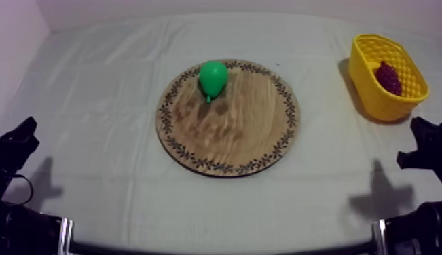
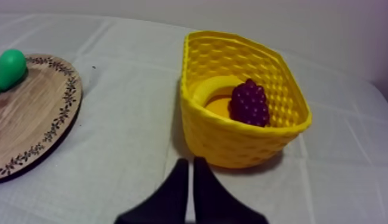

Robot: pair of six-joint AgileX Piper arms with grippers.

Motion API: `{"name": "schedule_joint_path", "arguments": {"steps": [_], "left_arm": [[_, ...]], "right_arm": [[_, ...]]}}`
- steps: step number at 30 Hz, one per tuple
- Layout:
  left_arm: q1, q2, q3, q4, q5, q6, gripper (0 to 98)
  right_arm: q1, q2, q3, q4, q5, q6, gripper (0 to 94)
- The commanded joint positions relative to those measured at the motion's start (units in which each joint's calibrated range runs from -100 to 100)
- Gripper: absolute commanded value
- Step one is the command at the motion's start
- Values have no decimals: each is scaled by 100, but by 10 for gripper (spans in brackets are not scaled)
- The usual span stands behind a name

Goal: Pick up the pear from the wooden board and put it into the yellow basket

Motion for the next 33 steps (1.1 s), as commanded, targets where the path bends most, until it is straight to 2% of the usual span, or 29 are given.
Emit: {"name": "schedule_joint_path", "arguments": {"steps": [1,5,11,18,23,28,33], "left_arm": [[2,0,0,-1,-1,1,1],[2,0,0,-1,-1,1,1],[2,0,0,-1,-1,1,1],[2,0,0,-1,-1,1,1],[2,0,0,-1,-1,1,1],[2,0,0,-1,-1,1,1],[2,0,0,-1,-1,1,1]], "right_arm": [[-1,-5,-2,1,-7,-1,6],[-1,-5,-2,1,-7,38,11],[-1,-5,-2,1,-7,450,10],[29,-9,-2,0,-12,92,6],[-50,50,-121,-80,-245,310,5],[-337,713,-933,25,-253,339,4],[-674,1939,-2335,-19,155,460,5]]}}
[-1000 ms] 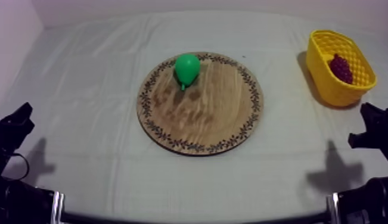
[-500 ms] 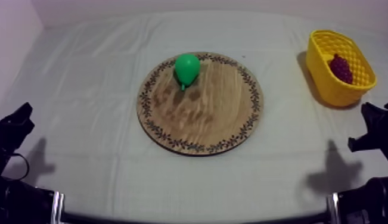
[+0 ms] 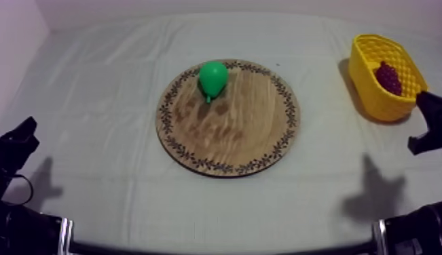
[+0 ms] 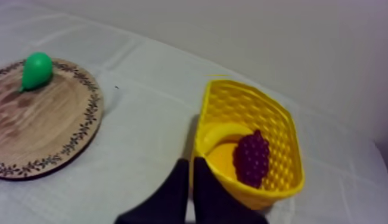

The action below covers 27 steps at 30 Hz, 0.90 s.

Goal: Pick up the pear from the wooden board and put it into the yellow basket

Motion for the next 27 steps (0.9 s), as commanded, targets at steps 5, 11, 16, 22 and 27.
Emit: {"name": "schedule_joint_path", "arguments": {"steps": [5,11,16,22,27], "left_arm": [[2,0,0,-1,-1,1,1],[2,0,0,-1,-1,1,1],[2,0,0,-1,-1,1,1],[2,0,0,-1,-1,1,1],[2,0,0,-1,-1,1,1]], "right_arm": [[-383,1999,-2125,-285,355,311,5],[-1004,3484,-3666,-285,744,358,6],[-1623,4777,-5210,85,1562,-243,7],[-2161,6190,-6930,469,2731,-1019,6],[-2354,7314,-8321,579,3784,-1527,3]]}}
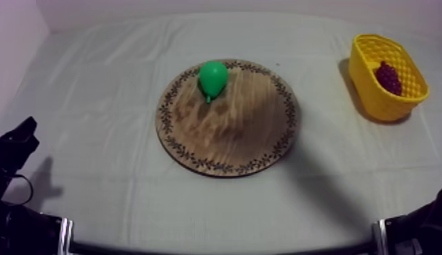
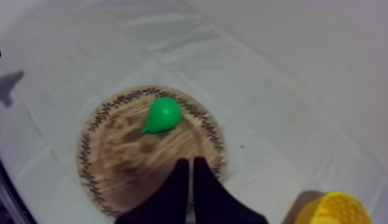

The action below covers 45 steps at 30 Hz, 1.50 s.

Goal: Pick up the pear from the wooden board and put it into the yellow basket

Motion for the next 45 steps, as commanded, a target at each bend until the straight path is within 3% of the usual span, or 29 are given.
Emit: {"name": "schedule_joint_path", "arguments": {"steps": [1,9,12,24,40,42,45], "left_arm": [[2,0,0,-1,-1,1,1],[2,0,0,-1,-1,1,1],[2,0,0,-1,-1,1,1],[2,0,0,-1,-1,1,1],[2,0,0,-1,-1,1,1],[2,0,0,-1,-1,1,1],[2,0,0,-1,-1,1,1]], "right_arm": [[-71,967,-1423,40,738,-518,3],[-440,2589,-3315,444,2293,-1384,2],[-515,3082,-3894,501,2601,-1636,2],[-650,4462,-4522,600,2811,-2240,2],[-609,5616,-4846,568,2843,-2432,2],[-577,5700,-4920,545,2844,-2403,75],[-536,5786,-5016,521,2840,-2367,332]]}}
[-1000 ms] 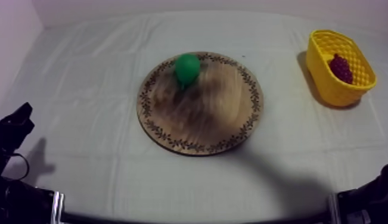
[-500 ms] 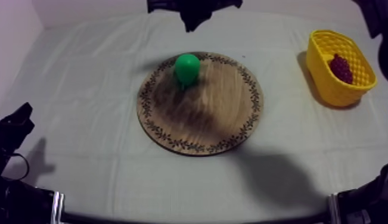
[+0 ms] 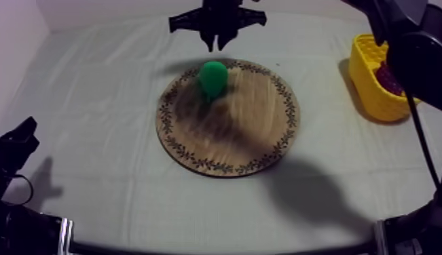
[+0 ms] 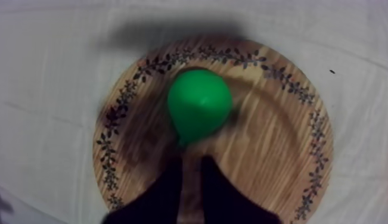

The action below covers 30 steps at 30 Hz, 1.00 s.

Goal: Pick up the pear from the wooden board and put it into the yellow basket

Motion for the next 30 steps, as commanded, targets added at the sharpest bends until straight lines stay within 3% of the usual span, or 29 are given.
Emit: {"name": "schedule_joint_path", "arguments": {"steps": [1,5,9,30], "left_arm": [[2,0,0,-1,-1,1,1],[2,0,0,-1,-1,1,1],[2,0,0,-1,-1,1,1],[2,0,0,-1,-1,1,1]], "right_arm": [[12,30,-59,-19,3,27,426],[44,92,-132,-66,-1,70,718],[55,135,-130,-95,-6,65,839],[90,1095,-367,-238,-31,-9,844]]}}
